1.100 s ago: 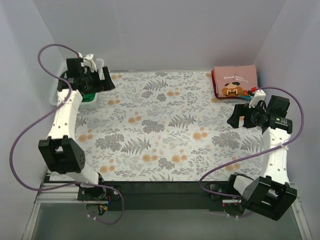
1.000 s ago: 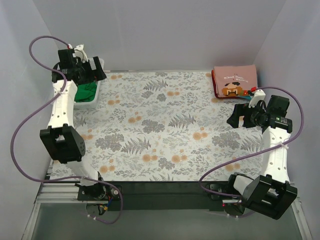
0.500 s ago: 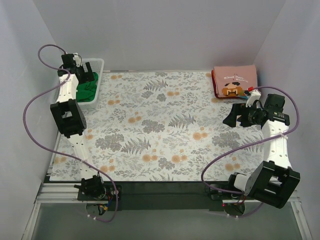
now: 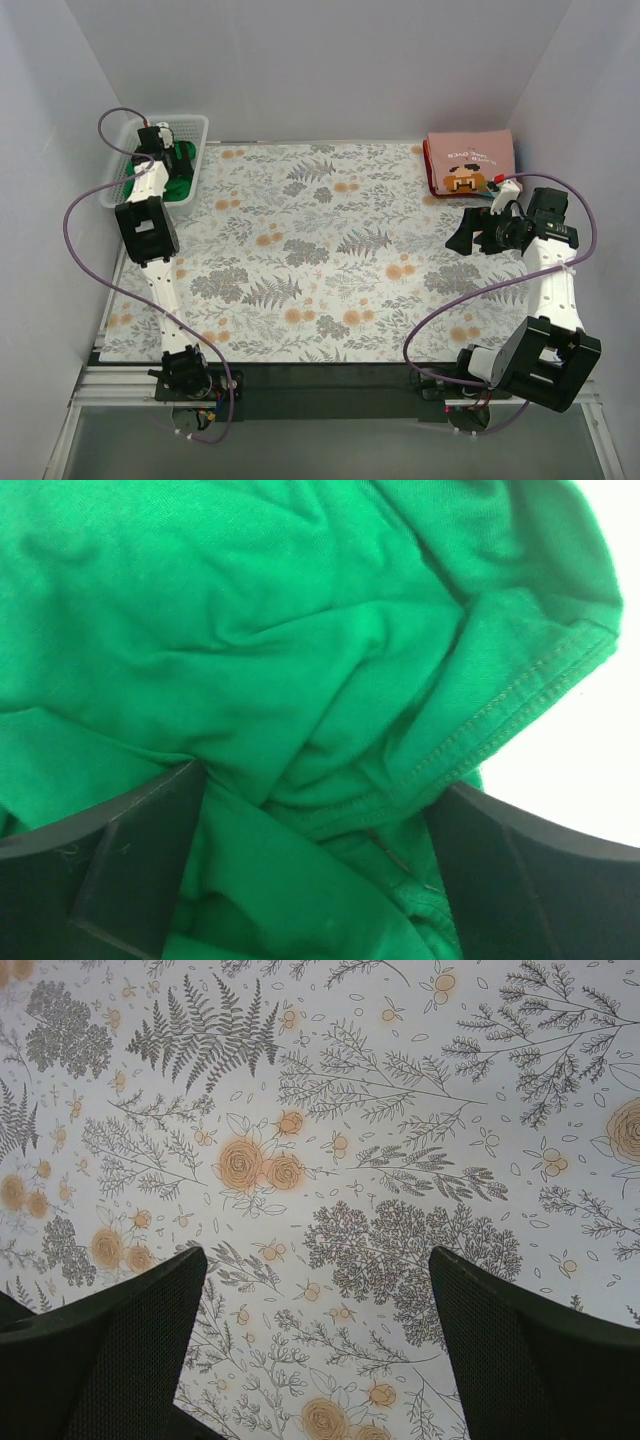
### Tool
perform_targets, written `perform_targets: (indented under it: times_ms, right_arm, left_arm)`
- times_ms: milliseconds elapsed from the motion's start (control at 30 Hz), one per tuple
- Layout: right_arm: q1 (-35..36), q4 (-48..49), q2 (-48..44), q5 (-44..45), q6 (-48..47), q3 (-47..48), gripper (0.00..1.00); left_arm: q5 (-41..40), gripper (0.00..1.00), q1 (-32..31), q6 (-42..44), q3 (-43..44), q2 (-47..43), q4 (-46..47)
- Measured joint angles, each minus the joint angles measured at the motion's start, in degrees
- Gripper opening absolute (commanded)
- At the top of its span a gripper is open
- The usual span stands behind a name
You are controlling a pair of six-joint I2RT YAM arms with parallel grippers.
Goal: Fold and stack the t-shirts
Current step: Grab the tshirt from the pile
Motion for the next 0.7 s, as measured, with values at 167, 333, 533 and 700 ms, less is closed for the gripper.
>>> perform_targets:
  times_ms: [167,333,533,700]
  right_arm:
    - [0.0,-0.1,0.0,0.3,-0.4,0.0,0.98]
    - [0.0,-0.2,0.0,0.3,-0.5,0.0,0.98]
    - [0.0,-0.2,0.0,-0.3,-0.5,0.0,0.98]
    - [0.0,-0.2,-0.3,-1.2,-0.4,0.0,0.98]
  left_arm:
    - [2.4,0.38,0.5,-0.9,0.1,0.2,0.6]
    - [5.0,0.0,2.1,-1.2,0.4,0.2,0.5]
    - [5.7,0.0,2.6,-0.2,4.2,-1.7,-1.8]
    - [8.2,0.0,2.6,0.3,4.5,-10.1,-1.7]
